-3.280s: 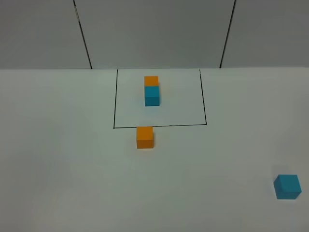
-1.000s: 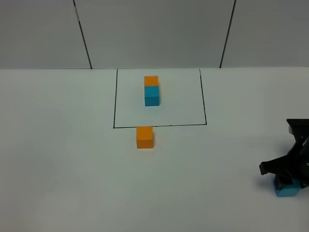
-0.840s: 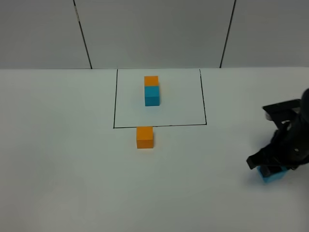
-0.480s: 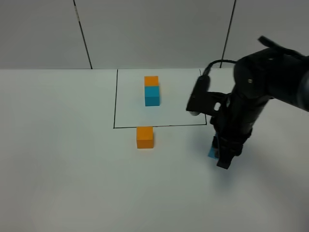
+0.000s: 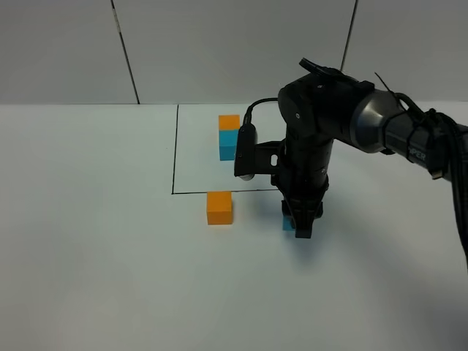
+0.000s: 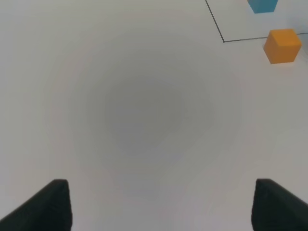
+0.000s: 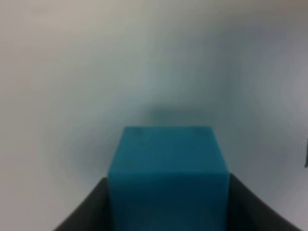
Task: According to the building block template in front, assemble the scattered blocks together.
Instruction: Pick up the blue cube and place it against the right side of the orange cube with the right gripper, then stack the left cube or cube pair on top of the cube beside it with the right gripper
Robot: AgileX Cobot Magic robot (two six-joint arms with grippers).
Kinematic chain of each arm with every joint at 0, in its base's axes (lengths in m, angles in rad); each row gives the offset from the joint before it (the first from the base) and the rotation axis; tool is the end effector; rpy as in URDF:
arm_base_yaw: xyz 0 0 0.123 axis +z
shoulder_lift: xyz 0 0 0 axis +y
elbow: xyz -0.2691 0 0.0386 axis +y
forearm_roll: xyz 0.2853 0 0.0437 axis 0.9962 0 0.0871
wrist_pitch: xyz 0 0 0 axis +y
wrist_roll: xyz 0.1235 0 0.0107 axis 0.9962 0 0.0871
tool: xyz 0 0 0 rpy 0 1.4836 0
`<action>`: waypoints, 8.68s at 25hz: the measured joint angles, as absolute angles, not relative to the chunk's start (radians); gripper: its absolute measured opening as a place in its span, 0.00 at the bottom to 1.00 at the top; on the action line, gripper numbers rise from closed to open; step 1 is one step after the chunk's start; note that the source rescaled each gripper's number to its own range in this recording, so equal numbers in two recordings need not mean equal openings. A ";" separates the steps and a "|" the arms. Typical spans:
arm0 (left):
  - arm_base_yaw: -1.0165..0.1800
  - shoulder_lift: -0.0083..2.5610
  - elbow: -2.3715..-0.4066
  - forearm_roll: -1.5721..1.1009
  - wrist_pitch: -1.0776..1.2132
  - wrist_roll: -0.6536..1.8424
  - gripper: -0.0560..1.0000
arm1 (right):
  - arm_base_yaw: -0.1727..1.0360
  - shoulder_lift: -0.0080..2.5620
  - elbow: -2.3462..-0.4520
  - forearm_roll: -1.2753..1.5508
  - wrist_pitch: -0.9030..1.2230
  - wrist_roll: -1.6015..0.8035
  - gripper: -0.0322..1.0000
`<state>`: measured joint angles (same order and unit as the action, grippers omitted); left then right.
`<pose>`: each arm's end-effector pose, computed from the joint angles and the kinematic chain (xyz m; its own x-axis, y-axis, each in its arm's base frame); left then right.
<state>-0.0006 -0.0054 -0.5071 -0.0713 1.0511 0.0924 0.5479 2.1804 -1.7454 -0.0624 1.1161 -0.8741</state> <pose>0.0693 -0.0077 0.2842 -0.4313 0.0571 -0.9004 0.0809 0.9964 0.0244 0.4100 0.2421 0.1179 -0.1227 -0.9922 -0.0230 -0.9851 0.1245 -0.1188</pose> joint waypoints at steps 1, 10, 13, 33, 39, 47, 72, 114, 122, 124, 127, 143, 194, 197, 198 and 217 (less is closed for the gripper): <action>-0.001 -0.005 -0.507 -0.071 1.051 0.092 0.73 | 0.549 2.193 -1.762 -0.062 1.116 -0.877 0.03; -0.001 -0.005 -0.507 -0.071 1.051 0.092 0.73 | 0.557 2.239 -1.829 -0.062 1.080 -0.922 0.03; -0.001 -0.005 -0.507 -0.071 1.051 0.092 0.73 | 0.557 2.273 -1.868 -0.054 1.082 -0.923 0.03; -0.001 -0.005 -0.507 -0.071 1.051 0.092 0.73 | 0.561 2.455 -2.106 0.059 1.186 -0.923 0.03; -0.001 -0.005 -0.507 -0.071 1.051 0.093 0.73 | 0.561 2.455 -2.106 0.065 1.159 -0.923 0.03; -0.001 -0.005 -0.507 -0.071 1.051 0.093 0.73 | 0.568 2.455 -2.107 0.070 1.132 -0.923 0.03; -0.001 -0.005 -0.507 -0.071 1.051 0.093 0.73 | 0.571 2.474 -2.121 0.101 1.150 -0.954 0.03; -0.001 -0.005 -0.507 -0.071 1.051 0.092 0.73 | 0.342 1.963 -2.001 0.059 1.215 -0.222 0.94; -0.001 -0.005 -0.507 -0.071 1.051 0.092 0.73 | 0.321 1.643 -1.465 0.099 0.904 -0.162 0.90; -0.001 -0.005 -0.507 -0.071 1.051 0.092 0.73 | 0.321 1.574 -1.312 0.134 0.801 -0.159 0.89; -0.001 -0.005 -0.507 -0.071 1.051 0.092 0.73 | 0.323 1.485 -1.117 0.198 0.685 -0.171 0.88; -0.001 -0.005 -0.507 -0.071 1.051 0.093 0.73 | 0.404 1.395 -0.874 0.231 0.648 -0.350 0.85; -0.001 -0.005 -0.507 -0.071 1.051 0.092 0.73 | 0.631 2.470 -2.115 0.049 1.095 -0.928 0.03; -0.001 -0.005 -0.507 -0.071 1.051 0.092 0.73 | 0.631 2.470 -2.115 0.060 1.095 -0.917 0.03; -0.001 -0.005 -0.507 -0.071 1.051 0.092 0.73 | 0.631 2.470 -2.115 0.061 1.095 -0.901 0.03; -0.001 -0.005 -0.507 -0.071 1.051 0.093 0.73 | 0.634 2.393 -2.116 -0.032 1.212 0.521 0.03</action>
<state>-0.0006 -0.0054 -0.5071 -0.0713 1.0509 0.0932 0.6336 2.3931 -2.1160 -0.0324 1.2117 0.5206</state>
